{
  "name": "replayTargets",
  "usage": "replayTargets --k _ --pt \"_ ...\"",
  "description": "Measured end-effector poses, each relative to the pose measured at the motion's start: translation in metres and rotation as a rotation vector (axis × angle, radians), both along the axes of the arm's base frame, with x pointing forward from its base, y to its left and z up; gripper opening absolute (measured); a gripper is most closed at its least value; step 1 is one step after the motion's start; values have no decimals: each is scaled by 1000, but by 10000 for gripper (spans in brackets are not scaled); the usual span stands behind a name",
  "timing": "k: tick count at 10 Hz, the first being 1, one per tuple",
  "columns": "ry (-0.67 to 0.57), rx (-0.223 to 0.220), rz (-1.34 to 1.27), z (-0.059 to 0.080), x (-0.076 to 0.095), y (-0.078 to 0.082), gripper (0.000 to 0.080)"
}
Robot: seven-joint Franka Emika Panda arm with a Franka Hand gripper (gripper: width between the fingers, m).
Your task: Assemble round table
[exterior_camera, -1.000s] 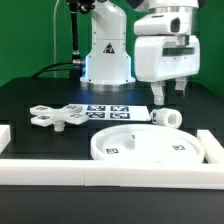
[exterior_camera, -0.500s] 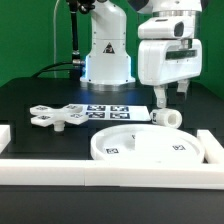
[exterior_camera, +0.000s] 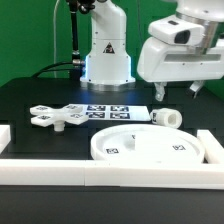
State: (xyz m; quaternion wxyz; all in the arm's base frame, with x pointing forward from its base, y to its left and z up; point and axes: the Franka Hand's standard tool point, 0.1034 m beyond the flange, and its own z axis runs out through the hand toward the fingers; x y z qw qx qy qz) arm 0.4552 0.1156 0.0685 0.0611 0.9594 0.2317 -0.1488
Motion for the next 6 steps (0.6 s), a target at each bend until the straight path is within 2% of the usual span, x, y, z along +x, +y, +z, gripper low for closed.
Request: replayTargets --k 3,6 --pt "198 -95 -6 -7 -5 -2 649" --pt "354 -170 -14 -16 -6 -2 649"
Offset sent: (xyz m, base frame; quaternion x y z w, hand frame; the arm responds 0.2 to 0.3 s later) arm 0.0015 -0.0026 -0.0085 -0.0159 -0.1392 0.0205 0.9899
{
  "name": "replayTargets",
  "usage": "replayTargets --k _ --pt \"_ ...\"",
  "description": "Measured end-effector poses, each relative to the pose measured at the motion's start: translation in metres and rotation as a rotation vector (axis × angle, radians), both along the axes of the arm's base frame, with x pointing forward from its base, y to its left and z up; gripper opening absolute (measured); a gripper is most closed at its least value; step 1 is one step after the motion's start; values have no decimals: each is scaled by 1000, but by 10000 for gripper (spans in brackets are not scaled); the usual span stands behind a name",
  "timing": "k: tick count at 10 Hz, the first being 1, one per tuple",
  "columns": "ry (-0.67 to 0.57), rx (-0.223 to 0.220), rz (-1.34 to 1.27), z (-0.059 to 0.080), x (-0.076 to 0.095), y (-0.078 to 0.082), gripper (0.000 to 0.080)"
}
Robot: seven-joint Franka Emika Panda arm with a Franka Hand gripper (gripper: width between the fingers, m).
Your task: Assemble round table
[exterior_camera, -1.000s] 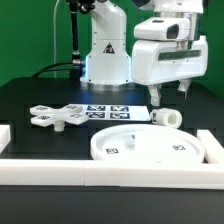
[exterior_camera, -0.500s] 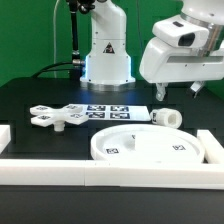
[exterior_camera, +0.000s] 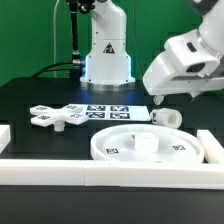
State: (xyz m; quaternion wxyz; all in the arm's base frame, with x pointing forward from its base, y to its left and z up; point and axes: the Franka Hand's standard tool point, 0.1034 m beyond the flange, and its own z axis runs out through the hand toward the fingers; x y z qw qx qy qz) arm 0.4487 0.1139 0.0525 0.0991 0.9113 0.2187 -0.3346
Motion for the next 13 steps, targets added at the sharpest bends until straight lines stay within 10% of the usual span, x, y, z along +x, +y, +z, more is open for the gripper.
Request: replayTargets --k 4,11,13 --pt "190 -83 -15 -18 -4 -4 649" --pt "168 -81 -23 -41 -6 -3 649" --pt "167 -78 -22 -42 -7 -3 520"
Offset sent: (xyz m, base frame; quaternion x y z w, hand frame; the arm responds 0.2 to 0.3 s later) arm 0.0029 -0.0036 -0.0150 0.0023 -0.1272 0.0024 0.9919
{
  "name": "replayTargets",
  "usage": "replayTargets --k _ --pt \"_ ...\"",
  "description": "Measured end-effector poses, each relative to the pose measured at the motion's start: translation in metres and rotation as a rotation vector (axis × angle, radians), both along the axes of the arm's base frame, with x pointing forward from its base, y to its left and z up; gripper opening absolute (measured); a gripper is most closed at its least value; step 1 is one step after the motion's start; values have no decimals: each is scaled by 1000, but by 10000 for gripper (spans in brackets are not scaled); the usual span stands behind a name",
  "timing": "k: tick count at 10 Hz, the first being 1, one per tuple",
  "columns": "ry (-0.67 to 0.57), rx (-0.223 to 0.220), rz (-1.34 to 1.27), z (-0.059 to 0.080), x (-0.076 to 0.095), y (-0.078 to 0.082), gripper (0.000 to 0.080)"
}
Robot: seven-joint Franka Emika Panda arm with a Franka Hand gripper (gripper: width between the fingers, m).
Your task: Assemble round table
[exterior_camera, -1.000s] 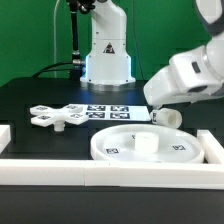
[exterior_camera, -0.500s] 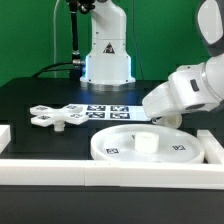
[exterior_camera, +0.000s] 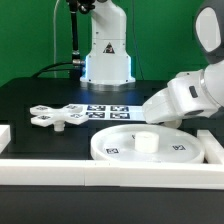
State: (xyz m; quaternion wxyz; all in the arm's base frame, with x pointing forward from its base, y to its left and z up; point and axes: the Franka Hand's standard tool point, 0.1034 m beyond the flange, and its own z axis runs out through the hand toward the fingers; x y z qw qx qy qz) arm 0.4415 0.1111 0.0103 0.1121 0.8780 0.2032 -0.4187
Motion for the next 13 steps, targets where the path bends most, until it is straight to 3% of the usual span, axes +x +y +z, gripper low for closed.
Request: replayTargets --k 1,5,10,11,13 --pt "1 0 1 0 0 0 404" --pt "11 37 24 7 3 -1 407" --pt "95 151 104 66 24 -18 409" --pt "43 174 114 67 34 -18 409" --pt "26 181 116 66 36 -18 409"
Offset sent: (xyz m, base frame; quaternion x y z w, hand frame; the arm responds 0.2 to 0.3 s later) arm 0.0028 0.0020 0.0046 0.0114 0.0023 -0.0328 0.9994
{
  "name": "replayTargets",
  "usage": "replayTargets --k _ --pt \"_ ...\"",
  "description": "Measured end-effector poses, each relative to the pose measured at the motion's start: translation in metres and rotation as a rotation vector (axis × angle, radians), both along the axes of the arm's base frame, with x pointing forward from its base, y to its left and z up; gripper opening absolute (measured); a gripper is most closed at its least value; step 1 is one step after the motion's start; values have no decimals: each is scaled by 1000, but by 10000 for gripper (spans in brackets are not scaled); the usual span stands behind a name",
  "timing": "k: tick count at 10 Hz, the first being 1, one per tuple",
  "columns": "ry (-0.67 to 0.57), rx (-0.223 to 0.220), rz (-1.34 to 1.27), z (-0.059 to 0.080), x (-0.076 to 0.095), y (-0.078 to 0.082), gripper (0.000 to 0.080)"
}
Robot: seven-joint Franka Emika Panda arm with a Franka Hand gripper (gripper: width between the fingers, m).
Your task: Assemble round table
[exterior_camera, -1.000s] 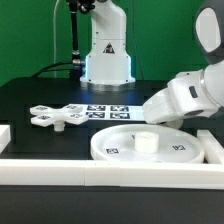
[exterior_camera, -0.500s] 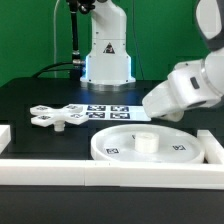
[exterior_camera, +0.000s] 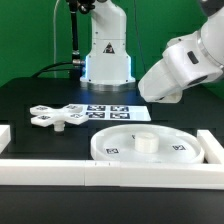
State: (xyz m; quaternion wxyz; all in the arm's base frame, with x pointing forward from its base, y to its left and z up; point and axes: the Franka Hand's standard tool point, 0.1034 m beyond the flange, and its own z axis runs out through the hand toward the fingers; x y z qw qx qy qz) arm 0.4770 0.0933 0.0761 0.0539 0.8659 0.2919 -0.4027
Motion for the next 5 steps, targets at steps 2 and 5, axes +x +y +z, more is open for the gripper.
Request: replayTargets --k 2,5 --pt "-124 56 -29 1 12 -2 409" --pt "-246 109 -143 26 35 -8 409"
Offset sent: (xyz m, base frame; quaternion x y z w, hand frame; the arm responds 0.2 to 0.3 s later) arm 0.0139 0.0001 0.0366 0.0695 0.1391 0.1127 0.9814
